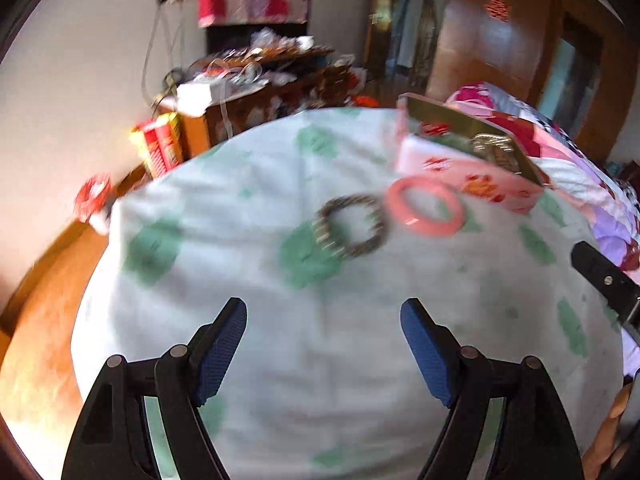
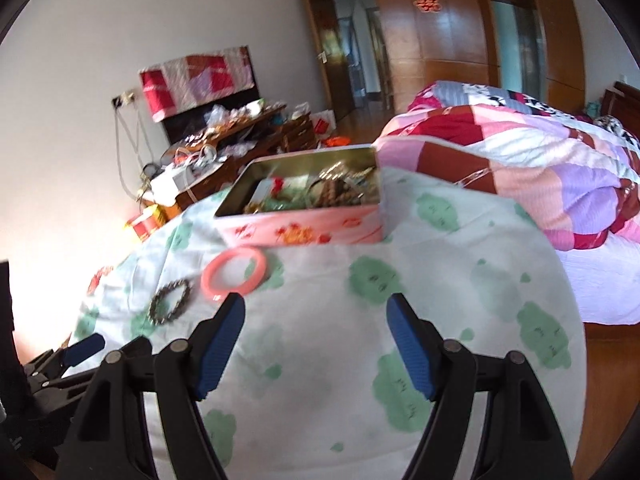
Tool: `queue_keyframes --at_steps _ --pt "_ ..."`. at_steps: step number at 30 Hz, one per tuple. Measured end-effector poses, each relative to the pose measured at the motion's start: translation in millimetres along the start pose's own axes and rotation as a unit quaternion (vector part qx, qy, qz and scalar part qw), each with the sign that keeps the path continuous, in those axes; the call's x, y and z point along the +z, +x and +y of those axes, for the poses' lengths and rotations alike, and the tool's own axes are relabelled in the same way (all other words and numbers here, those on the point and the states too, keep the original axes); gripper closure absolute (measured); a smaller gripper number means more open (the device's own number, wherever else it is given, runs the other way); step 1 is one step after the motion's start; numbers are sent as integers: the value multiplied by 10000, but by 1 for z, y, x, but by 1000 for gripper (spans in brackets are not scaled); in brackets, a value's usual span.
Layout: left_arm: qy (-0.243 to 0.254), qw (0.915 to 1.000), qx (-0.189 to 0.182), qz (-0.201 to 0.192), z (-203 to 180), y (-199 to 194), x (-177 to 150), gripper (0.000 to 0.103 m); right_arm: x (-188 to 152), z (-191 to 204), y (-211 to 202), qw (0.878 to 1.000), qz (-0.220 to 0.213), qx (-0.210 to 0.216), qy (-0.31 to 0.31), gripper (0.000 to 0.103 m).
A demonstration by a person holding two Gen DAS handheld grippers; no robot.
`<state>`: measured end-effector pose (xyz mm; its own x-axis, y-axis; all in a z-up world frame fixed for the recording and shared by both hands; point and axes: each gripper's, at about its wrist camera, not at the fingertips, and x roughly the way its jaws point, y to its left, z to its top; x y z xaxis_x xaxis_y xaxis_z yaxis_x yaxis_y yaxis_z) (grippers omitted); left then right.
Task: Organize jewelry
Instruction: 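Withdraw both grippers from the tin back over the table, then grasp the dark bead bracelet with left gripper while right gripper moves to the pink bangle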
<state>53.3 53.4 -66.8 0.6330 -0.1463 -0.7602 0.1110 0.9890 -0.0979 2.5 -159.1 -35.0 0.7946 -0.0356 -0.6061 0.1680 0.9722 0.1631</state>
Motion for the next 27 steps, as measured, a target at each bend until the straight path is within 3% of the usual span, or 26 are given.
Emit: queue_keyframes --at_steps 6,14,19,21,23,26,27 --pt "-283 9994 -179 20 16 7 5 23 -8 16 7 9994 213 182 -208 27" --pt "451 9969 -491 423 -18 55 39 23 -9 21 9 9988 310 210 -318 27" --pt "601 9972 -116 419 -26 67 50 25 -5 16 13 9988 346 197 -274 27" --pt "641 9973 -17 367 -26 66 49 42 -2 17 19 9986 377 228 -302 27" --pt "564 9978 -140 303 -22 63 50 69 2 19 28 9981 418 237 -376 27" --pt "180 9984 -443 286 -5 62 53 85 9 23 43 9969 577 351 -410 27" --pt "54 9979 -576 290 0 62 53 86 12 25 49 9961 631 424 -445 27"
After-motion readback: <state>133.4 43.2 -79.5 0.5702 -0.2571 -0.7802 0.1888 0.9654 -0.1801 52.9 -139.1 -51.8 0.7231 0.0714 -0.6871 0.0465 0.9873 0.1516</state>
